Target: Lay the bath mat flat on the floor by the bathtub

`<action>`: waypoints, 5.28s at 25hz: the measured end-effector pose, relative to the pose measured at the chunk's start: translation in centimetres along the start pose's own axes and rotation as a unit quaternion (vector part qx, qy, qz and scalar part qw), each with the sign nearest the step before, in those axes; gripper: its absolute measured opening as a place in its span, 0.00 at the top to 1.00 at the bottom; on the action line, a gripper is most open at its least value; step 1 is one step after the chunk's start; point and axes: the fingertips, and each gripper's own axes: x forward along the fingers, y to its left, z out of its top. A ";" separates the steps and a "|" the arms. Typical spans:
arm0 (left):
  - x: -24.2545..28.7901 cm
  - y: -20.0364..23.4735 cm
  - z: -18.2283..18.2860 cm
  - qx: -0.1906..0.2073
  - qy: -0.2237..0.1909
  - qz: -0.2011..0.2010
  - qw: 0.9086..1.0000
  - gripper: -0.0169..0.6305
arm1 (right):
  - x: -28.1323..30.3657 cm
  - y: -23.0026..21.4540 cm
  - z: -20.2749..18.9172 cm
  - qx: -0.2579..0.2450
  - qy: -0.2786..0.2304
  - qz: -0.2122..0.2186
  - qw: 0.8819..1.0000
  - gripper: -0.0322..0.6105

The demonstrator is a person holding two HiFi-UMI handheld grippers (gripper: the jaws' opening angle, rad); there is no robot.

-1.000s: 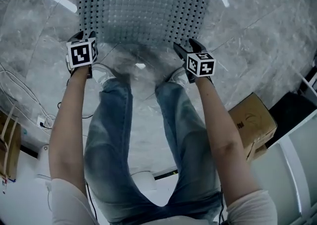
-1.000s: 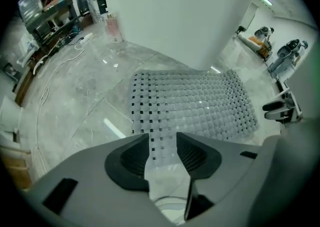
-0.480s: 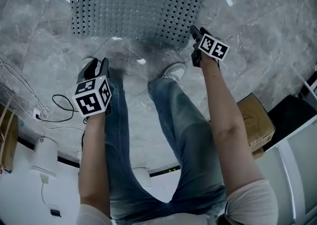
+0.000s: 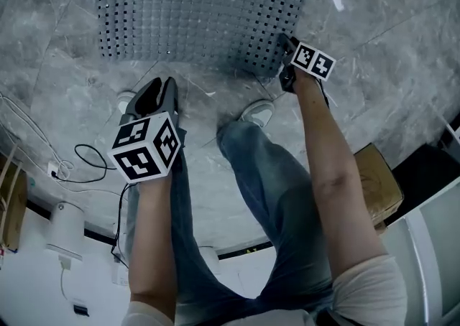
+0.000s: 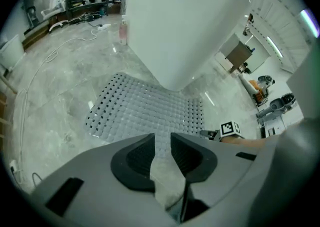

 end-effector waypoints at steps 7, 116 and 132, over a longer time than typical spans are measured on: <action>1.0 -2.6 0.2 0.033 0.013 -0.031 0.999 0.81 | -1.7 1.0 0.9 -0.134 -0.006 -0.111 0.985 0.73; 3.8 20.2 2.3 0.106 0.038 0.092 0.989 0.88 | -1.1 10.1 -2.9 -0.099 0.024 -0.051 0.994 0.90; 17.8 31.4 0.1 0.189 0.078 0.092 0.975 0.95 | 0.1 13.1 -7.2 -0.104 0.031 -0.051 0.993 0.90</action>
